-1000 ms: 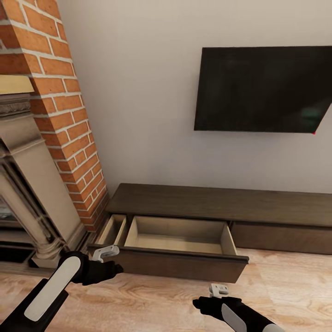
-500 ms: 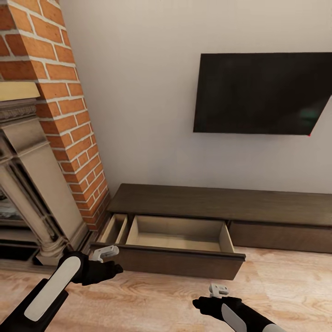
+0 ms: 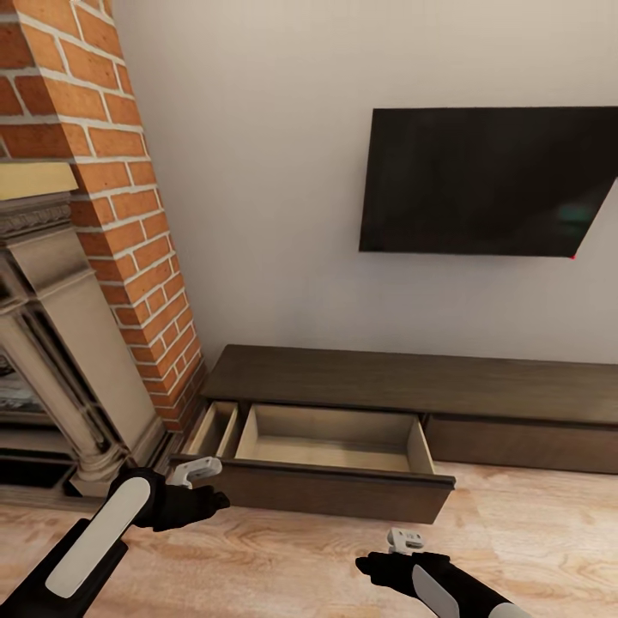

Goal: Place each of the two pumpkins and all three candles from the living room inside a cabinet in the living room (use any cabinet), then make sure every cabinet is closed, and position the cauldron so it is next to a table in the living room.

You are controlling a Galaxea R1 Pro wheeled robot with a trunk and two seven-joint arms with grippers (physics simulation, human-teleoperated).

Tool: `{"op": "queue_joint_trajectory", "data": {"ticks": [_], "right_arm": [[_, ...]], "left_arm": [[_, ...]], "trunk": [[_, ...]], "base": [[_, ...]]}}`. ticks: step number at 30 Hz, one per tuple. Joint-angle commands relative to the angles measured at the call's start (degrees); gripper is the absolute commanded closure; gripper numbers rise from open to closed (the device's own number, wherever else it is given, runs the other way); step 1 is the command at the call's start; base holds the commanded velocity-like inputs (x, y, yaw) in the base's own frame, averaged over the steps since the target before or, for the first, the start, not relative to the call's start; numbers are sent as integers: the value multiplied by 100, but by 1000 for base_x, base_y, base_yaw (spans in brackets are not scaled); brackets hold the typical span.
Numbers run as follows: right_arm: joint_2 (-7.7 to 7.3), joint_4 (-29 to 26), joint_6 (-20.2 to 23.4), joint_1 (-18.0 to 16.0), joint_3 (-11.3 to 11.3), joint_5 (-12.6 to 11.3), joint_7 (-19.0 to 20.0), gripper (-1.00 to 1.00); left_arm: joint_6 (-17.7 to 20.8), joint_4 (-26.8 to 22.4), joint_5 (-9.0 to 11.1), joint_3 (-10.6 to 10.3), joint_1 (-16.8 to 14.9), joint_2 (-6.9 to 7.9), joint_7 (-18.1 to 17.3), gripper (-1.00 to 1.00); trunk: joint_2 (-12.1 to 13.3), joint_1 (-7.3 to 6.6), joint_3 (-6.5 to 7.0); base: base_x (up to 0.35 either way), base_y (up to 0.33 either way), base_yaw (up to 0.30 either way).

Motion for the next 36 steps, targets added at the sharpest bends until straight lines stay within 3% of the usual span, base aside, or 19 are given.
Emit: {"op": "queue_joint_trajectory", "data": {"ticks": [1,36], "right_arm": [[-5,-7,17,-5,23,-16,6,-100],[-5,45,-16,-5,9,-7,18,-100]], "left_arm": [[2,-5,54,-9,-6,4,60,-100],[-2,21,47,-9,-12,-102,63,-100]], "trunk": [[38,-23,13],[1442,-791,641]], "base": [[0,0,0],[0,0,0]]}}
